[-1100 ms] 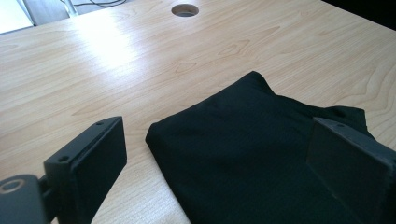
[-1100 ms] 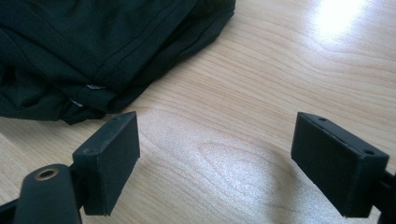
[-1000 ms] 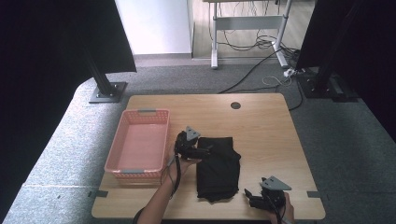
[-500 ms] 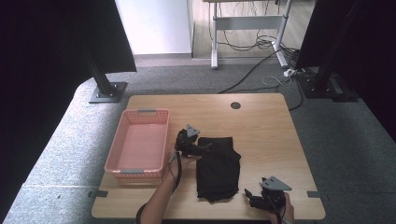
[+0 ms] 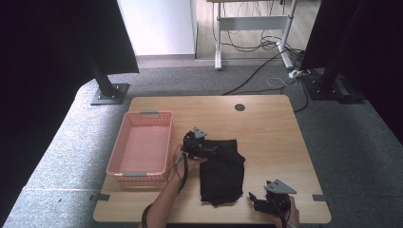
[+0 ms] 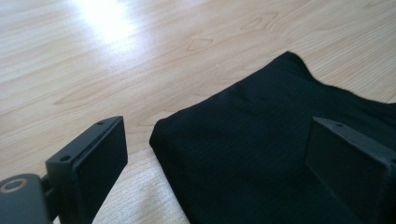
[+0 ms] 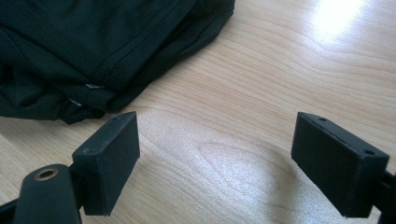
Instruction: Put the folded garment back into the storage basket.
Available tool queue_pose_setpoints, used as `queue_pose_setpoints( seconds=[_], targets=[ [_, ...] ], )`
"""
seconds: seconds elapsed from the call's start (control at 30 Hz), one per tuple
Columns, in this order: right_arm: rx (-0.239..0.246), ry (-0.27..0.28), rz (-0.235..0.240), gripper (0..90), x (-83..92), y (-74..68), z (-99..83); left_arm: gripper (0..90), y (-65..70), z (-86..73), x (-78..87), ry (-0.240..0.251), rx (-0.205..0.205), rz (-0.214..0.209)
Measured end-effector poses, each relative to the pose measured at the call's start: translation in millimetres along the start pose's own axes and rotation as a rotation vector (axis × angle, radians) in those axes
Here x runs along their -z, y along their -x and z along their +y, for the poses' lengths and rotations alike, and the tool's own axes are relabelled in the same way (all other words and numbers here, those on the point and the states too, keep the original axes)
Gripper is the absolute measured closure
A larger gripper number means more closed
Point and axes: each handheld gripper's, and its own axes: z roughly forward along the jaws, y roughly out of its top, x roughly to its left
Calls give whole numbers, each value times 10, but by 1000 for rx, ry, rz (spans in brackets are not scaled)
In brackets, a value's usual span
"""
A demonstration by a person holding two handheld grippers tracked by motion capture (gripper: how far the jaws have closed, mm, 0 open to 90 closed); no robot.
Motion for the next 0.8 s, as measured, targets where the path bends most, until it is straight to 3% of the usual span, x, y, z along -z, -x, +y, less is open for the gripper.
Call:
queue_pose_setpoints(
  seconds=[0.13,0.6,0.8],
  targets=[
    [-2,2,-1,150,0,0,-1,55,-16,-18,-67,-11,16,-10],
    [0,0,-1,150,-1,0,0,55,-61,-37,-221,-57,11,0],
    [-1,1,0,149,0,1,-1,48,-76,-58,-308,-99,2,4]
  ],
)
